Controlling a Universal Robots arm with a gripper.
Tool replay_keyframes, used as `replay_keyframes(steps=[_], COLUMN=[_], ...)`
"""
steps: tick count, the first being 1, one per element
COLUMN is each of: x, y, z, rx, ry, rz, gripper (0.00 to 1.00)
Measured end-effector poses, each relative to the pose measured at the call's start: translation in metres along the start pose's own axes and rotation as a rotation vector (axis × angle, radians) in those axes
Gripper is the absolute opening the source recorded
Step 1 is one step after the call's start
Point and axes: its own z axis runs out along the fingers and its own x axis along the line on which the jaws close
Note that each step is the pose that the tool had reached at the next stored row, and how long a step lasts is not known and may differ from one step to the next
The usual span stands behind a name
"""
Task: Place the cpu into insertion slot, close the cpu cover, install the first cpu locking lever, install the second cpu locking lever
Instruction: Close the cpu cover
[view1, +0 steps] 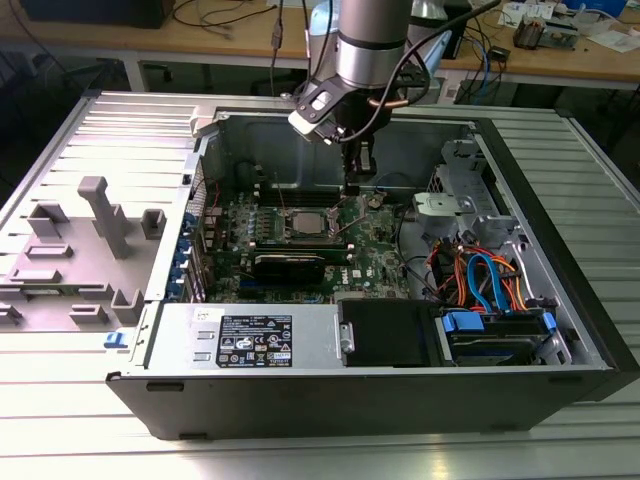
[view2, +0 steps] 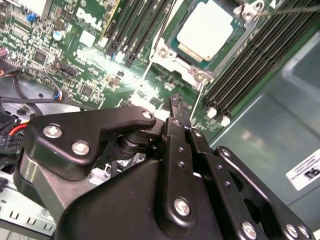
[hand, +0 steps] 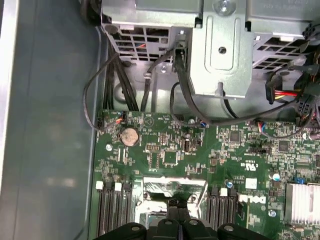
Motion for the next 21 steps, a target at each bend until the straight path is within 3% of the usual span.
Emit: replay_keyframes(steps=[6, 15, 21], x=[-0.0002, 0.0002, 0.0008], y=[0.0039, 0.0292, 0.037], z=[0.0007, 0.005, 0.008], rx=[0.0012, 0.0013, 0.001], ry=[-0.0006, -0.0033, -0.0032], rz=[0.037, 0.036, 0.029], gripper=[0.11, 0.11, 0.11])
